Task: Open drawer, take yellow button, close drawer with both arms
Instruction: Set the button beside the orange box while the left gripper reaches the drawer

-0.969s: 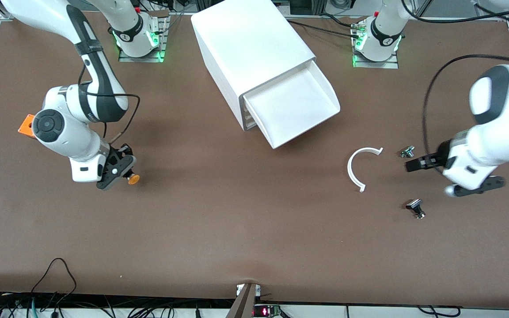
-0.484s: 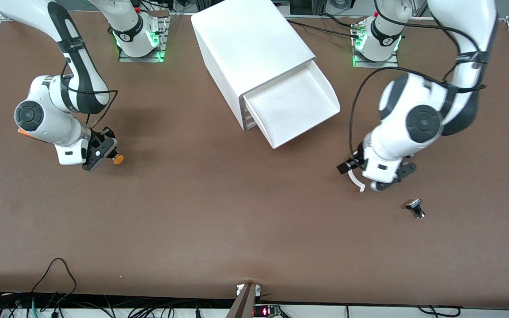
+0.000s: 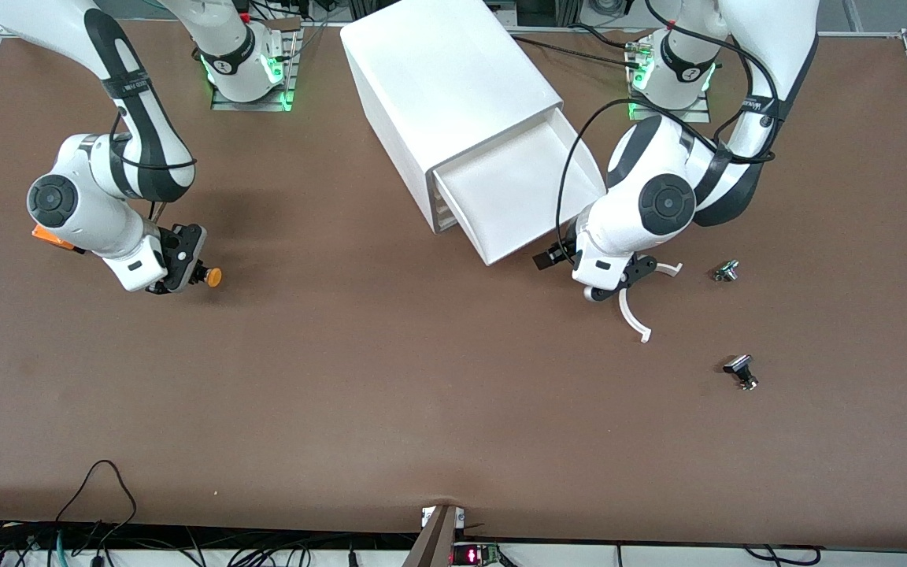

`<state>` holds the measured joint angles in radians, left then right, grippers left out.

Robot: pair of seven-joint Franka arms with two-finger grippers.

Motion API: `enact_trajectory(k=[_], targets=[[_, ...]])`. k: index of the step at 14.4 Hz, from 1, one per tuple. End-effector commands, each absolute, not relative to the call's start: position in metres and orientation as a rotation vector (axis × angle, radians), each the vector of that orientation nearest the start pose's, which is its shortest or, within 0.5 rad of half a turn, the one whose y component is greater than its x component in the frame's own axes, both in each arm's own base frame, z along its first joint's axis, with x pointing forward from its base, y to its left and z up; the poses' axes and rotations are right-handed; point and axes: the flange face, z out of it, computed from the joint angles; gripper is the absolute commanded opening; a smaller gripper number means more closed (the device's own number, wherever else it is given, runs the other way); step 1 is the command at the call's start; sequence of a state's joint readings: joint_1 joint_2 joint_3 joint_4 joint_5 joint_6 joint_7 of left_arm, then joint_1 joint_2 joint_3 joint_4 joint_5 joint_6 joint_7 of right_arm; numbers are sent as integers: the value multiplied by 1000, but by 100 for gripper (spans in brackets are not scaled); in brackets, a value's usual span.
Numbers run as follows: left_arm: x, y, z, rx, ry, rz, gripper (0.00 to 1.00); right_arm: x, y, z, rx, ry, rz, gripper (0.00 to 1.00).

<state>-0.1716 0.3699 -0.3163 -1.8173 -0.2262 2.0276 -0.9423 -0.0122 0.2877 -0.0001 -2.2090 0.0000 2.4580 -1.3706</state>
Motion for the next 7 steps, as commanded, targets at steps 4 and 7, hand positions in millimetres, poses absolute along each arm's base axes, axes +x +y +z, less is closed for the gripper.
enact_trajectory(k=[4, 7], targets=[[490, -326, 354, -3124, -855, 625, 100, 546, -48, 210, -2285, -2132, 17, 58], [466, -344, 351, -3108, -805, 727, 100, 546, -59, 211, -2311, -2093, 19, 100]])
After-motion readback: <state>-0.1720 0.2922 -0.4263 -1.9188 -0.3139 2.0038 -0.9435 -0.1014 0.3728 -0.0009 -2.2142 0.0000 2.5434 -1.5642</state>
